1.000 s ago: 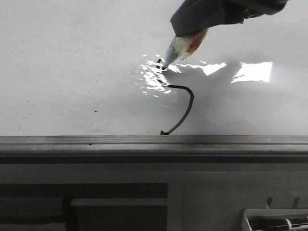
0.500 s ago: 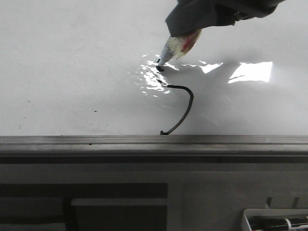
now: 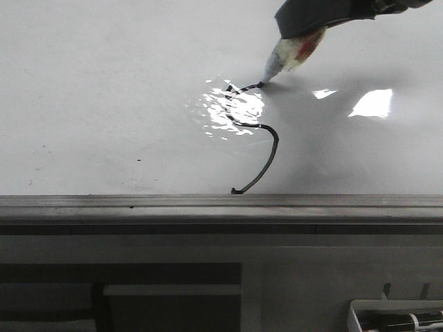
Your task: Write number 5 on whiteboard
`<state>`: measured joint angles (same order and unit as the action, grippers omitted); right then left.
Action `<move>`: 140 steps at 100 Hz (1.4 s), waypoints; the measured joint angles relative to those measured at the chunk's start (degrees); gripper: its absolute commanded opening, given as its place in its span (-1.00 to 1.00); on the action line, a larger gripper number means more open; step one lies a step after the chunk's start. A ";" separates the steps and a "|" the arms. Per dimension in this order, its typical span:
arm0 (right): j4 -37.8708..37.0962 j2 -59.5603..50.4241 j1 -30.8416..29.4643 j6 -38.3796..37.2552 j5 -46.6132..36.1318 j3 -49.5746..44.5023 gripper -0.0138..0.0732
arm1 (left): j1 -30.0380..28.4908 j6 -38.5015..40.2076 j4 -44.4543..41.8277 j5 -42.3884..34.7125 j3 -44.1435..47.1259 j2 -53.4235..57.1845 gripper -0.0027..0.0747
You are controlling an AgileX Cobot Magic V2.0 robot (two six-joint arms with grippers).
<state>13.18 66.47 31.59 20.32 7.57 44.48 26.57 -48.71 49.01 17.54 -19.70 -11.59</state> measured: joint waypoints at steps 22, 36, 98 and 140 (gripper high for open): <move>0.00 -1.12 -1.44 0.00 1.45 -0.36 -0.79 | 0.00 0.00 0.00 0.00 0.00 0.00 -0.98; -0.20 -2.36 -1.45 0.13 2.14 -0.36 -0.80 | 0.00 0.00 0.00 0.00 0.00 0.00 -0.97; -2.97 -10.69 17.44 8.32 23.29 5.64 -0.80 | 0.00 -12.68 -0.45 23.72 -16.61 -28.06 -0.09; -2.97 -7.99 25.43 9.05 22.52 5.64 -0.80 | 6.56 -26.57 8.51 32.96 -26.23 -46.84 -0.09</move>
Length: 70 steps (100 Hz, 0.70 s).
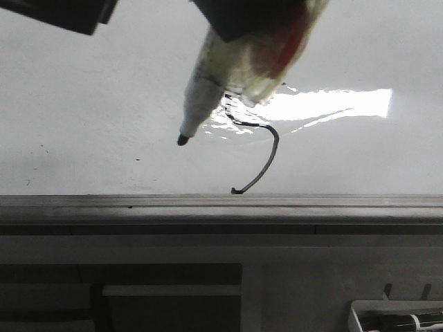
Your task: Write number 5 on whiteboard
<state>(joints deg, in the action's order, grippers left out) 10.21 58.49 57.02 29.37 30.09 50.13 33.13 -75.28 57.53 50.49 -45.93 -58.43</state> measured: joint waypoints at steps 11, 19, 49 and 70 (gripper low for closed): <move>0.00 0.49 0.85 0.00 -2.21 0.00 -0.80 | 3.60 -0.22 0.68 -1.62 -0.41 -2.59 -0.09; 0.00 0.49 1.09 0.00 -3.30 0.00 -0.80 | 5.51 -0.33 0.89 -3.56 -0.41 -3.74 -0.09; 0.22 0.59 1.14 0.00 -4.24 0.00 -0.80 | 6.33 -0.33 1.23 -5.29 -0.41 -4.44 -0.39; 0.22 0.59 1.14 0.00 -4.43 0.00 -0.80 | 6.55 -0.44 1.12 -5.42 -0.41 -4.44 -0.39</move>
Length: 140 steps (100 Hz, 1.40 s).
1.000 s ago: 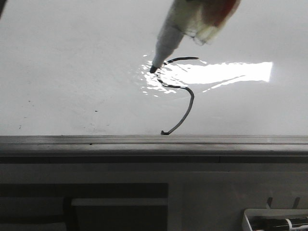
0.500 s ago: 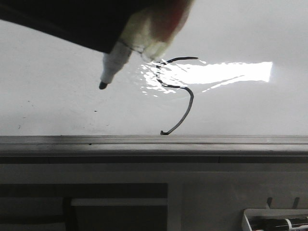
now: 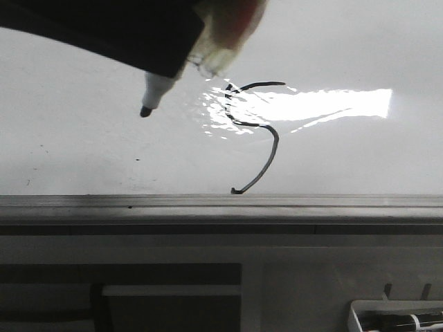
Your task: Write number 5 on whiteboard
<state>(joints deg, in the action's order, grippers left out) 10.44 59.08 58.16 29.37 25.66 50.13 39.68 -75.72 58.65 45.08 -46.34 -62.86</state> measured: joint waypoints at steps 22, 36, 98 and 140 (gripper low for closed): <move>0.00 0.00 0.00 0.12 -0.19 0.00 -0.80 | 0.00 -0.32 0.00 0.00 -0.09 -1.09 -0.38; 0.12 0.12 0.00 0.12 0.19 -0.10 -0.80 | 0.00 -0.43 0.23 0.35 -0.09 -1.57 -0.37; 1.55 0.12 0.00 0.24 -2.87 -0.10 -0.80 | 0.00 -0.43 0.44 -1.89 -0.09 -1.96 -0.25; 3.09 0.12 0.00 0.22 -2.09 -0.10 -0.80 | 0.14 -2.15 -1.01 -0.93 -0.09 -1.96 -0.98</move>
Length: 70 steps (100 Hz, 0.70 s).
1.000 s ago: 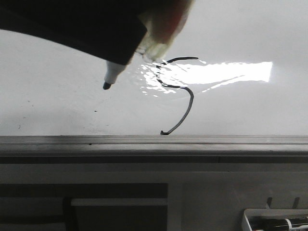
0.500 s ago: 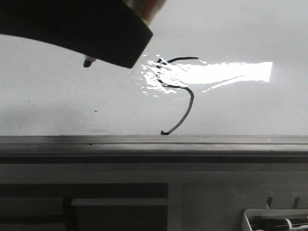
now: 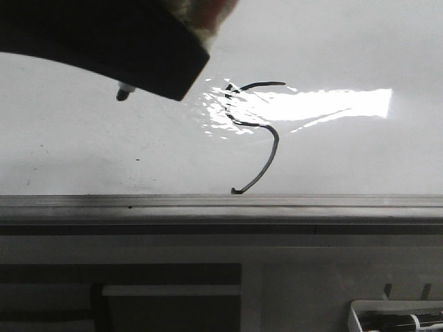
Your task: Write number 5 on whiteboard
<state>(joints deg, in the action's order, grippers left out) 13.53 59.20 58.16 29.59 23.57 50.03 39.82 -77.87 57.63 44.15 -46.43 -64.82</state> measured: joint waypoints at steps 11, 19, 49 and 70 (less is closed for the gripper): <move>0.33 0.00 0.00 -0.14 0.22 0.00 -0.80 | 0.00 -0.46 -0.24 0.39 0.00 0.00 -0.98; 0.57 0.00 0.00 -0.25 0.22 0.00 -0.76 | 0.00 -0.46 -0.34 0.43 0.00 0.00 -0.98; 0.41 0.00 -0.22 -0.23 -0.43 0.00 0.52 | 0.00 0.57 0.92 0.07 0.00 0.00 -0.98; 0.41 -3.65 -2.90 -0.60 -0.66 0.00 0.36 | 0.00 7.12 0.66 -5.51 0.12 0.00 -0.98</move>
<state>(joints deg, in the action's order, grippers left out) 13.94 55.55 55.26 28.99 22.91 50.03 39.82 -70.75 58.30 38.64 -46.31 -64.82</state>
